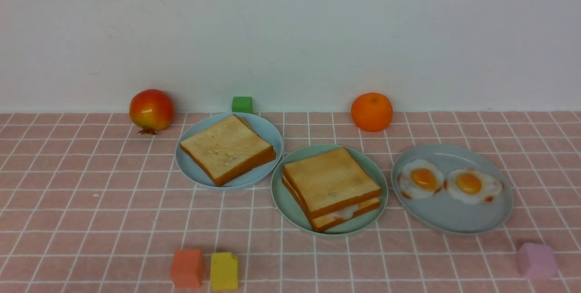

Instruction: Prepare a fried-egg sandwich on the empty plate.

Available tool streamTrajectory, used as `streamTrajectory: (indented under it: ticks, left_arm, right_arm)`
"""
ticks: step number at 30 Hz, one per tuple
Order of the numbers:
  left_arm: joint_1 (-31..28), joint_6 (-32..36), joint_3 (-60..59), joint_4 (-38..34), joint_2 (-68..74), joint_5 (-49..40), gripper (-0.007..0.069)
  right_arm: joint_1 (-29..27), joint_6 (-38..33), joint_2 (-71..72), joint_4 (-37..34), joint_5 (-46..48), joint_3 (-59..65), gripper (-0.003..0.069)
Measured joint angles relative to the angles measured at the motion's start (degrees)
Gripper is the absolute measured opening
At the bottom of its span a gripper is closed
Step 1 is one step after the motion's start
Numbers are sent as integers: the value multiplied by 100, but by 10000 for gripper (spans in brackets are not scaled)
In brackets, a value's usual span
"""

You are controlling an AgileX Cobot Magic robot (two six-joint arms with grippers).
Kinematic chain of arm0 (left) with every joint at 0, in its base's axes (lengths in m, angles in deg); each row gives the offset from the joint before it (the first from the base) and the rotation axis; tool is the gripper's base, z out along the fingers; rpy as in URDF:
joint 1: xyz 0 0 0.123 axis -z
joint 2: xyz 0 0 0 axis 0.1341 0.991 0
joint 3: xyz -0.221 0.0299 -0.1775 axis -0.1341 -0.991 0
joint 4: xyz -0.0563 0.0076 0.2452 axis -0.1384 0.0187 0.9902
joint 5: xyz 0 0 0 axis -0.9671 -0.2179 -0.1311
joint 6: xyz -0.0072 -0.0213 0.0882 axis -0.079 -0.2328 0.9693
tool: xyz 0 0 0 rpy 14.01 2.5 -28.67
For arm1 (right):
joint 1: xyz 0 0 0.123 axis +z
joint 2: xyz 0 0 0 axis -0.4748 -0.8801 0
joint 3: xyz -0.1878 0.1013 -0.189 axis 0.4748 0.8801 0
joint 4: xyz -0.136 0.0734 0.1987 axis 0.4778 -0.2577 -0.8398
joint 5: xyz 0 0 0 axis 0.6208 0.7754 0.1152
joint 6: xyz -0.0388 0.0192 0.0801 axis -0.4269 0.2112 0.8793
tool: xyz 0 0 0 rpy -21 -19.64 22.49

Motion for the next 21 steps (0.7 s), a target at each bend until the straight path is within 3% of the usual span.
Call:
streamTrajectory:
  ticks: [5,8,21]
  left_arm:
    - [0,0,0,0,0,-150,12]
    - [0,0,0,0,0,-196,12]
    - [0,0,0,0,-5,-253,12]
  right_arm:
    - [-319,11,924,110,-2645,2901,-7]
    - [-355,89,1282,320,-3354,3959,-7]
    - [-350,740,1477,916,-3046,4269,-7]
